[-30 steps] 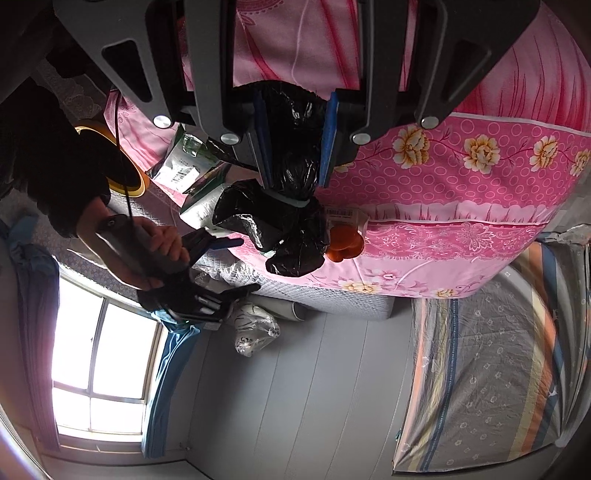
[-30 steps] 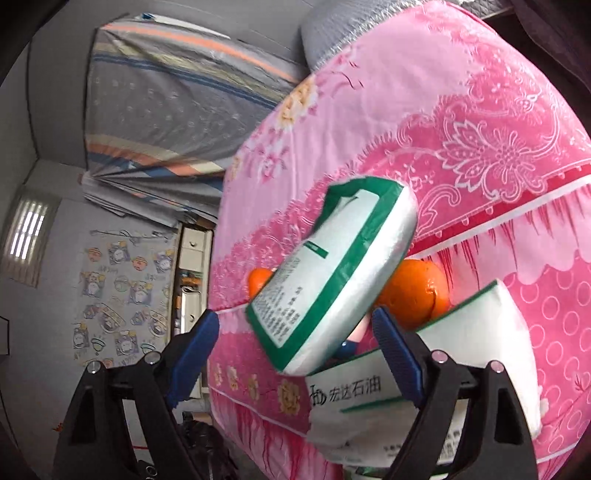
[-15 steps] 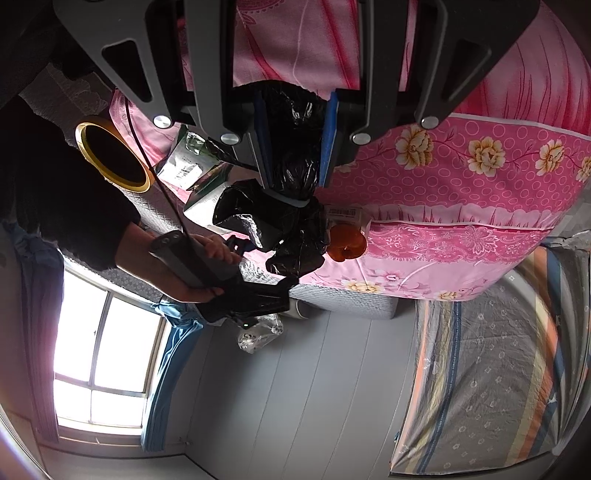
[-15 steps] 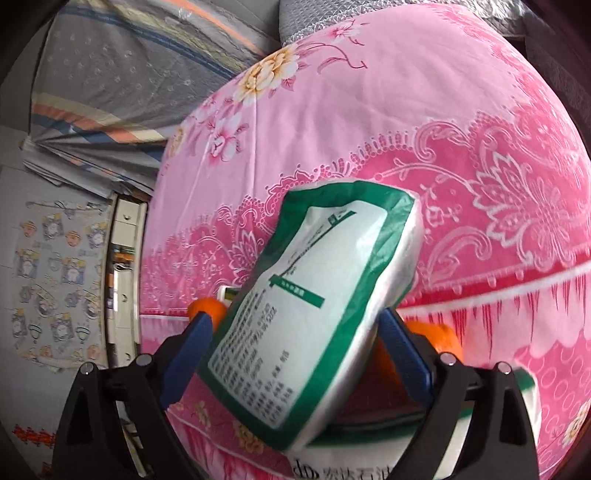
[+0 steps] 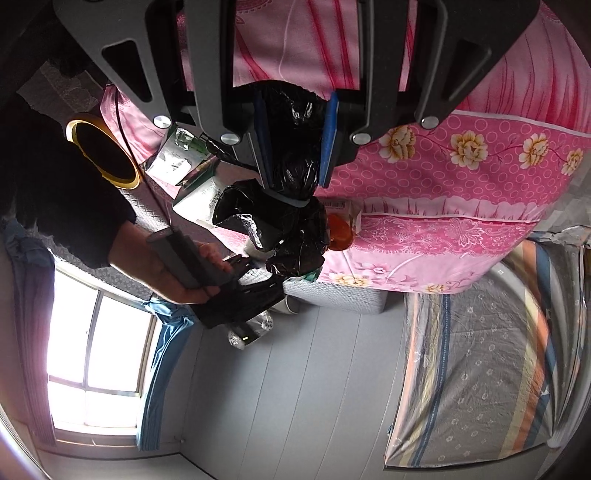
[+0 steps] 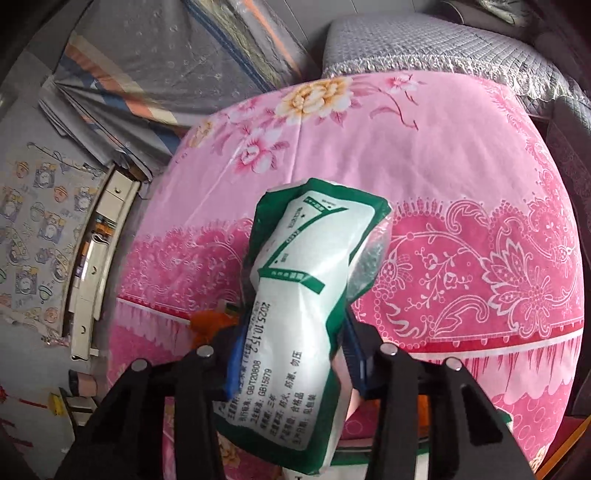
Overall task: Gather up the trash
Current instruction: 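Carry the black bag and green-and-white pack over the yellow bin, then open both tools to drop the bag and pack into the bin, then grasp the orange peel on the bed with the left tool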
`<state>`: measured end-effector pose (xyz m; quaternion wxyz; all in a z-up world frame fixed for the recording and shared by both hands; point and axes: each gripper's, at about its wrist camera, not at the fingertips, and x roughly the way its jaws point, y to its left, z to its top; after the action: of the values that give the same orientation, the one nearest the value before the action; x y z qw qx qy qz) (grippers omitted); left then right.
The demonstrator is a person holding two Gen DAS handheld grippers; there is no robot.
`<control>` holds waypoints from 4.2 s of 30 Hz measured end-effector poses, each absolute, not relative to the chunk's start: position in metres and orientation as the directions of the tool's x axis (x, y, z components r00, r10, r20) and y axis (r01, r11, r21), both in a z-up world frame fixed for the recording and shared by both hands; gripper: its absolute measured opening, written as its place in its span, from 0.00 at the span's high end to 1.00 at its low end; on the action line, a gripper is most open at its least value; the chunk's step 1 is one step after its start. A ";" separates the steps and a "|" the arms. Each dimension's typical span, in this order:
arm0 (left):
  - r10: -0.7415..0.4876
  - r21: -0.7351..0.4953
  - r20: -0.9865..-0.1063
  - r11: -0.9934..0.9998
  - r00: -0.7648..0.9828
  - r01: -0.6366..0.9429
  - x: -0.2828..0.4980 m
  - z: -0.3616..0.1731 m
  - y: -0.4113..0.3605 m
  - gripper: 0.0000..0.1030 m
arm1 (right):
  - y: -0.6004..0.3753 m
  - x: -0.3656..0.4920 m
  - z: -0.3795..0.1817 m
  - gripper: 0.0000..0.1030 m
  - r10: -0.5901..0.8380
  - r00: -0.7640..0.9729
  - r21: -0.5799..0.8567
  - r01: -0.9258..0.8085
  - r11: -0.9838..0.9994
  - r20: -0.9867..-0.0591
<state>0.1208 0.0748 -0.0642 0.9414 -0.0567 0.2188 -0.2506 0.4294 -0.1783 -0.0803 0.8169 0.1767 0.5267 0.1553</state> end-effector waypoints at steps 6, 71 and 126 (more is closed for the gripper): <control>-0.482 -0.186 -0.356 0.876 0.801 0.445 0.121 -0.041 0.062 0.78 | -0.210 0.374 -0.025 0.59 0.575 0.481 0.561 -0.192 0.806 -0.662; -0.743 -0.068 -0.591 0.434 0.314 0.898 0.135 -0.063 -0.396 0.78 | -0.567 -0.010 -0.159 0.58 0.070 0.814 0.678 0.429 0.596 -0.577; -0.264 -0.036 -0.658 0.946 0.705 0.321 0.356 -0.107 -0.027 0.27 | -0.424 0.120 -0.126 0.30 0.335 0.755 0.652 0.159 0.741 -0.564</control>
<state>0.3563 -0.0269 -0.1072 0.9223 0.0405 0.3500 -0.1585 0.1197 -0.4240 -0.1255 0.8664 0.3561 0.3464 0.0507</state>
